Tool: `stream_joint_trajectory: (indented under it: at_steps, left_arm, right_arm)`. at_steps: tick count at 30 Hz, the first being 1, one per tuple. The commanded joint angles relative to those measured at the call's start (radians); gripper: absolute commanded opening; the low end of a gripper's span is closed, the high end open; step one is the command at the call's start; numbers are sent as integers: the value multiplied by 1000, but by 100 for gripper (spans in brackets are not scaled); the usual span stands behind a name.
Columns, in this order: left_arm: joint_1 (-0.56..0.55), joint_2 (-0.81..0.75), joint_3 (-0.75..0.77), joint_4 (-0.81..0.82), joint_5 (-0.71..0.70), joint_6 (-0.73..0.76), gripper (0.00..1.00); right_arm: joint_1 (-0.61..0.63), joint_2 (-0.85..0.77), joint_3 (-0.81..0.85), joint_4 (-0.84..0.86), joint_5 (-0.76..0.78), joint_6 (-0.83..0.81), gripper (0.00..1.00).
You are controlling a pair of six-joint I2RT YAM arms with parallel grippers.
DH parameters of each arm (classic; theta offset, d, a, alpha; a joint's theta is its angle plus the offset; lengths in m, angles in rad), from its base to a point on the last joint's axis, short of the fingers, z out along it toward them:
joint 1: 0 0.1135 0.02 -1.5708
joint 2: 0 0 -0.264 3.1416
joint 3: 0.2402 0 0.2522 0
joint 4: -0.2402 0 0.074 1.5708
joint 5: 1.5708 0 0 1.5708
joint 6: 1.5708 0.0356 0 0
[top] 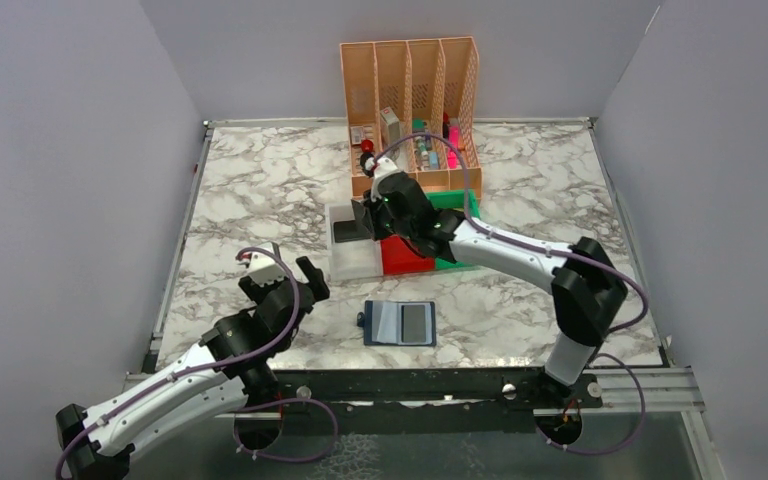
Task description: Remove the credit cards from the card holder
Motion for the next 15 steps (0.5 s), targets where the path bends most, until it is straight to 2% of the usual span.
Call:
stream_joint_trajectory:
  at_steps: [1,6,10,15]
  left_arm:
    - [3,24,-10,47,18,29,99]
    - [2,45,-27,77,66,31,99]
    - [2,20,-32,77,86,39,99]
    - [2,-45,-45,62,70,21,99]
  right_arm:
    - [23,117,129,-95,137,-110,1]
    - [53,230,205,-84,187,-187,1]
    - [83,331,280,-75,350,-267,1]
    - [96,420,339,-53,446,-370,1]
